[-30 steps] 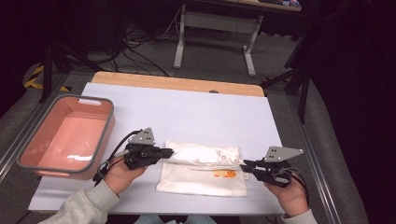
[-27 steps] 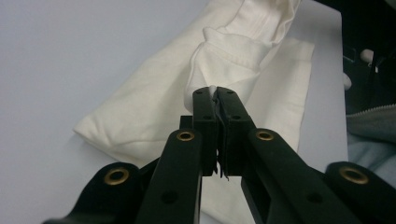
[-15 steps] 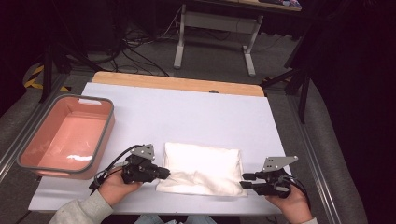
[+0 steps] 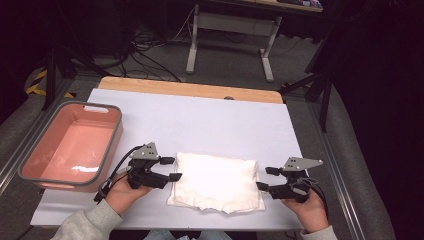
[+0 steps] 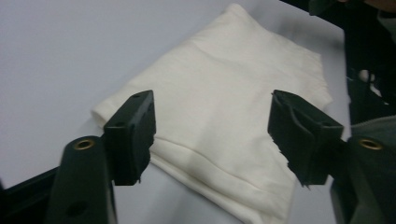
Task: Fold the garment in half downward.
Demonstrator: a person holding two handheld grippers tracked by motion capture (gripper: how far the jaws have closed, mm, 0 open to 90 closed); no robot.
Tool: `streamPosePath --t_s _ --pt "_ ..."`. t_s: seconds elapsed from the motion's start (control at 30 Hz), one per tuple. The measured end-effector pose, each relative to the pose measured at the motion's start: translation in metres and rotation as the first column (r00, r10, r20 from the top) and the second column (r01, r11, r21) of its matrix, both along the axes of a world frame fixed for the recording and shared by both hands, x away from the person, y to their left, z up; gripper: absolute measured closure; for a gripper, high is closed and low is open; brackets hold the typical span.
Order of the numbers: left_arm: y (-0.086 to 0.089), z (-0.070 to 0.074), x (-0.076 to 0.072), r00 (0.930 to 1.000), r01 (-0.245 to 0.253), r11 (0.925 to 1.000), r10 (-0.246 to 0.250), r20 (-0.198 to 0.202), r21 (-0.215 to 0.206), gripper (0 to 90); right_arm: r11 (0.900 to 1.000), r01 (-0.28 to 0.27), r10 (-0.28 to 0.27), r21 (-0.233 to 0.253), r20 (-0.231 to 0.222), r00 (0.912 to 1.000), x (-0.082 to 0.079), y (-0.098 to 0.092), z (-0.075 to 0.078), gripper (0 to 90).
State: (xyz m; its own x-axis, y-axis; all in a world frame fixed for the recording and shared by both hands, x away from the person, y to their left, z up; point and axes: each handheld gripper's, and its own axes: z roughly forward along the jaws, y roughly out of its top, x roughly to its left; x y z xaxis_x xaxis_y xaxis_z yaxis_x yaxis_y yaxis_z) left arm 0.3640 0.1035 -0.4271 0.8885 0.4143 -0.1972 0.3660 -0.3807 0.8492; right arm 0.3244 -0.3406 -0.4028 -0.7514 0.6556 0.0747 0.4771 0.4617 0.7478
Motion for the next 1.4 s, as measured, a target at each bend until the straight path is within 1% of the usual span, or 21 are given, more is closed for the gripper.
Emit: streamPosePath --t_s 0.07,0.1,0.2,0.27,0.33,0.4,0.5,0.6,0.67,0.77,0.83,0.87,0.93,0.97,1.0,1.07,1.17,1.2,1.27,1.37,1.4 --pt "-0.001 0.000 0.004 0.9995 -0.022 0.9998 0.022 0.021 0.001 28.7 1.000 0.016 -0.016 0.005 -0.001 0.9999 0.006 0.000 -0.001 28.5" --pt "-0.002 0.001 0.006 0.9991 -0.035 0.9994 0.035 0.025 0.003 27.2 1.000 0.030 -0.030 0.004 0.002 0.9995 0.011 0.001 -0.001 28.0" --pt "-0.005 0.002 0.011 0.9970 -0.064 0.9979 0.063 0.045 0.009 24.0 0.999 0.041 -0.041 -0.003 0.006 0.9991 0.020 0.003 -0.003 26.1" --pt "-0.007 0.002 0.015 0.9953 -0.084 0.9964 0.083 0.050 0.014 22.2 0.999 0.049 -0.049 -0.020 0.016 0.9987 0.027 0.005 -0.004 25.0" --pt "-0.009 0.001 0.022 0.9943 -0.099 0.9947 0.098 0.043 0.026 20.8 0.998 0.052 -0.051 -0.041 0.025 0.9984 0.034 0.008 -0.005 24.9" --pt "-0.010 0.000 0.025 0.9935 -0.105 0.9939 0.104 0.046 0.032 20.0 0.997 0.053 -0.051 -0.057 0.029 0.9983 0.040 0.010 -0.007 25.2" --pt "-0.013 -0.004 0.033 0.9926 -0.117 0.9910 0.114 0.040 0.065 18.5 0.996 0.053 -0.052 -0.071 0.021 0.9984 0.048 0.012 -0.010 26.9" --pt "-0.016 -0.008 0.040 0.9910 -0.132 0.9865 0.130 0.033 0.096 18.4 0.994 0.041 -0.041 -0.098 0.004 0.9992 0.058 0.015 -0.015 32.2" --pt "-0.019 -0.010 0.044 0.9899 -0.140 0.9832 0.136 0.040 0.118 18.7 0.994 0.034 -0.036 -0.107 -0.013 0.9993 0.064 0.016 -0.018 35.7" --pt "-0.022 -0.014 0.049 0.9890 -0.146 0.9774 0.141 0.044 0.153 20.0 0.991 0.014 -0.019 -0.136 -0.035 0.9992 0.073 0.019 -0.024 41.4" --pt "-0.024 -0.018 0.052 0.9890 -0.147 0.9753 0.144 0.033 0.165 21.5 0.987 -0.003 -0.005 -0.162 -0.049 0.9988 0.078 0.020 -0.028 48.1" --pt "-0.024 -0.021 0.055 0.9892 -0.146 0.9733 0.144 0.023 0.177 21.7 0.986 -0.005 -0.004 -0.168 -0.051 0.9987 0.079 0.020 -0.029 49.4" --pt "-0.025 -0.026 0.058 0.9886 -0.148 0.9702 0.151 0.003 0.192 22.3 0.985 0.001 -0.015 -0.172 -0.075 0.9971 0.083 0.020 -0.032 54.0" --pt "-0.025 -0.027 0.059 0.9880 -0.151 0.9688 0.155 0.000 0.196 22.8 0.985 0.003 -0.016 -0.175 -0.074 0.9971 0.085 0.020 -0.032 56.9" --pt "-0.025 -0.028 0.059 0.9883 -0.151 0.9660 0.153 0.006 0.210 23.4 0.984 0.003 -0.016 -0.180 -0.072 0.9973 0.086 0.020 -0.033 59.1" --pt "-0.026 -0.029 0.059 0.9879 -0.154 0.9625 0.154 0.014 0.224 24.6 0.982 0.002 -0.015 -0.187 -0.070 0.9974 0.088 0.021 -0.033 65.6" --pt "-0.026 -0.030 0.060 0.9879 -0.154 0.9599 0.154 0.020 0.234 29.1 0.983 0.001 -0.014 -0.184 -0.073 0.9972 0.091 0.019 -0.033 74.1" --pt "-0.027 -0.030 0.060 0.9878 -0.155 0.9588 0.154 0.021 0.238 30.8 0.984 0.001 -0.015 -0.180 -0.078 0.9969 0.093 0.018 -0.033 75.4" --pt "-0.028 -0.032 0.060 0.9884 -0.151 0.9558 0.151 0.020 0.252 36.5 0.985 0.000 -0.014 -0.174 -0.082 0.9965 0.094 0.017 -0.034 80.0" --pt "-0.031 -0.035 0.061 0.9908 -0.130 0.9573 0.135 -0.004 0.258 46.3 0.985 -0.005 -0.010 -0.172 -0.088 0.9961 0.097 0.017 -0.034 82.7" --pt "-0.031 -0.035 0.061 0.9912 -0.125 0.9593 0.132 -0.012 0.253 49.1 0.985 -0.005 -0.010 -0.174 -0.090 0.9959 0.098 0.017 -0.034 83.1"
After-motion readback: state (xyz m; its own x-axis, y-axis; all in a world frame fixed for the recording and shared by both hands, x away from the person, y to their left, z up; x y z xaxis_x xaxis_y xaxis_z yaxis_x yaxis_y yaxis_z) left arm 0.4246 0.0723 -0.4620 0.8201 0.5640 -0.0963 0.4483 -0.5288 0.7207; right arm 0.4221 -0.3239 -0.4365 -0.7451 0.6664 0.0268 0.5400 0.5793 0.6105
